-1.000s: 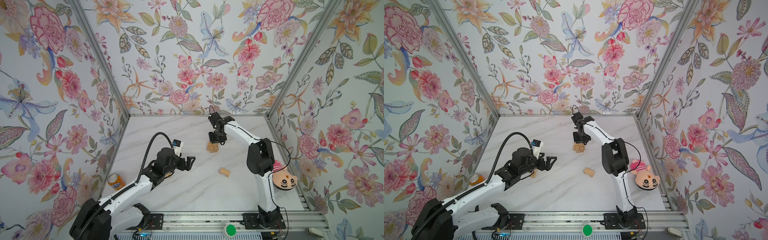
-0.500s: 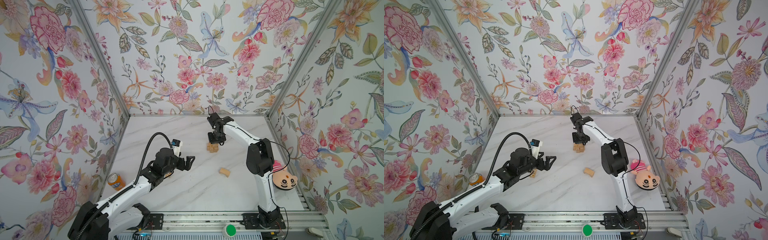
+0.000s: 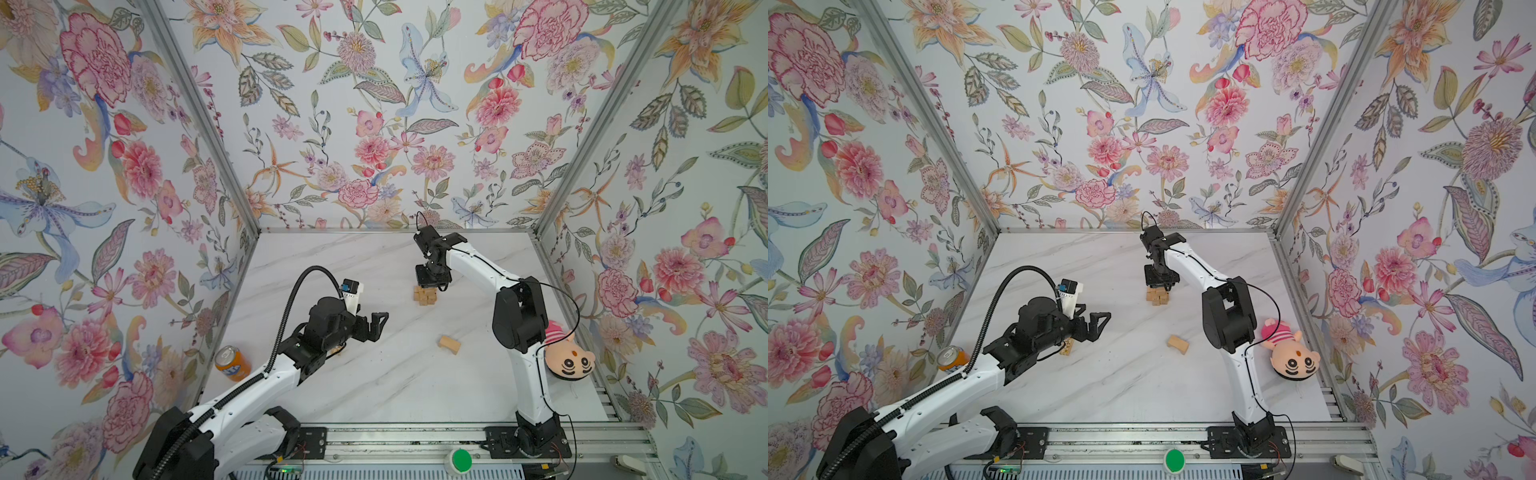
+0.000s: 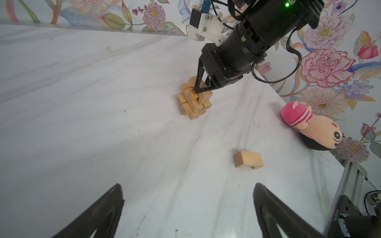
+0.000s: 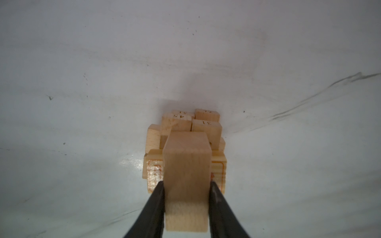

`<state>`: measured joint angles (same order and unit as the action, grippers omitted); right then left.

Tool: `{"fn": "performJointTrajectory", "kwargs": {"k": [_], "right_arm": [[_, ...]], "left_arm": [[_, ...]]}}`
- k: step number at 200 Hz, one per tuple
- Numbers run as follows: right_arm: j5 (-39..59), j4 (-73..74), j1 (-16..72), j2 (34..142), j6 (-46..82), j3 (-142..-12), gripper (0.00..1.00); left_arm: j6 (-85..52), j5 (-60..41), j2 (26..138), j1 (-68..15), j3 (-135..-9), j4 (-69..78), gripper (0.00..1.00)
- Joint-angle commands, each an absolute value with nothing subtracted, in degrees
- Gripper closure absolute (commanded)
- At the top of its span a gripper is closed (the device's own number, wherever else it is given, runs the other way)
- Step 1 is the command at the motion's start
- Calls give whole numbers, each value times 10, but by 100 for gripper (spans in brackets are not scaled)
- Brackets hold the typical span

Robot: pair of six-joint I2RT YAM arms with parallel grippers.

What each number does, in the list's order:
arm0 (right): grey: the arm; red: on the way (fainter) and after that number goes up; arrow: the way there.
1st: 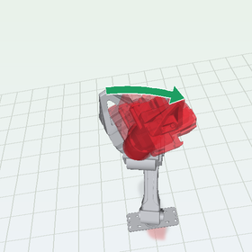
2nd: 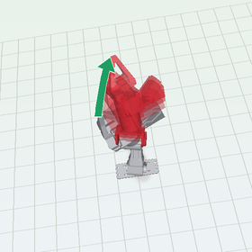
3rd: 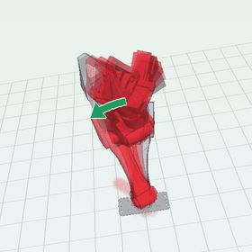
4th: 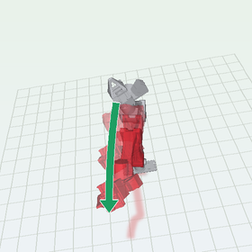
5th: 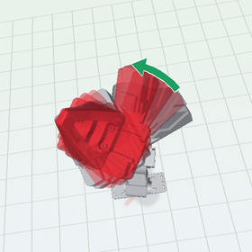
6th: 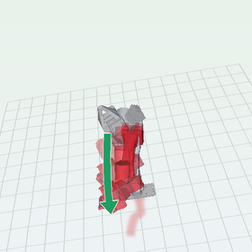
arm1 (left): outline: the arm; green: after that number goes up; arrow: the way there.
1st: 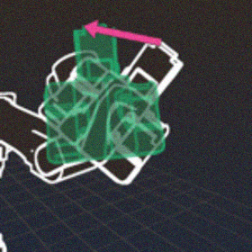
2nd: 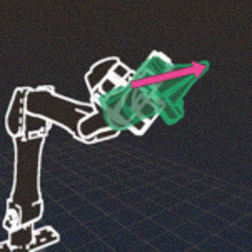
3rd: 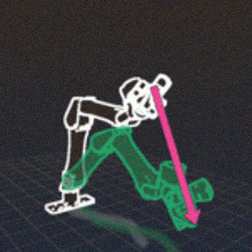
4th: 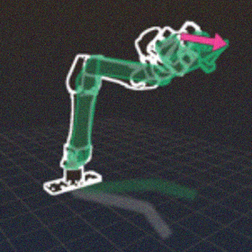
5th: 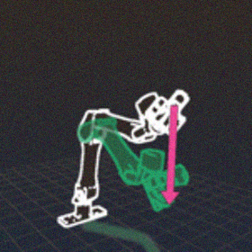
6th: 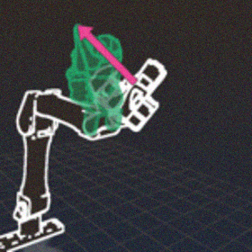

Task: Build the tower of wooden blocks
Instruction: 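Lower the plain block onto the stack top with the right gripper, then open the right gripper and raise it off the stack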

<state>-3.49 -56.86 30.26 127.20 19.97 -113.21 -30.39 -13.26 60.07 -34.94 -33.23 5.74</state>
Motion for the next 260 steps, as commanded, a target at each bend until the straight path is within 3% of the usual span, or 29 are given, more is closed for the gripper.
{"fn": "performJointTrajectory", "kwargs": {"k": [1, 32, 56, 161, 260], "right_arm": [[-43, -595, 306, 1279, 209, -1135, 61], [-54, -594, 309, 1273, 207, -1137, 38], [-65, -594, 314, 1264, 201, -1149, 30], [-81, -594, 332, 1187, 177, -1155, 20], [-90, -530, 366, 1006, 183, -918, 18]], "left_arm": [[-293, -127, 590, -352, -327, 48, 1], [-293, -127, 587, -351, -328, 46, 1], [-292, -127, 587, -352, -329, 47, 1], [-296, -76, 577, -352, -347, -13, 1], [-369, -13, 516, -373, -297, -84, 1]]}}
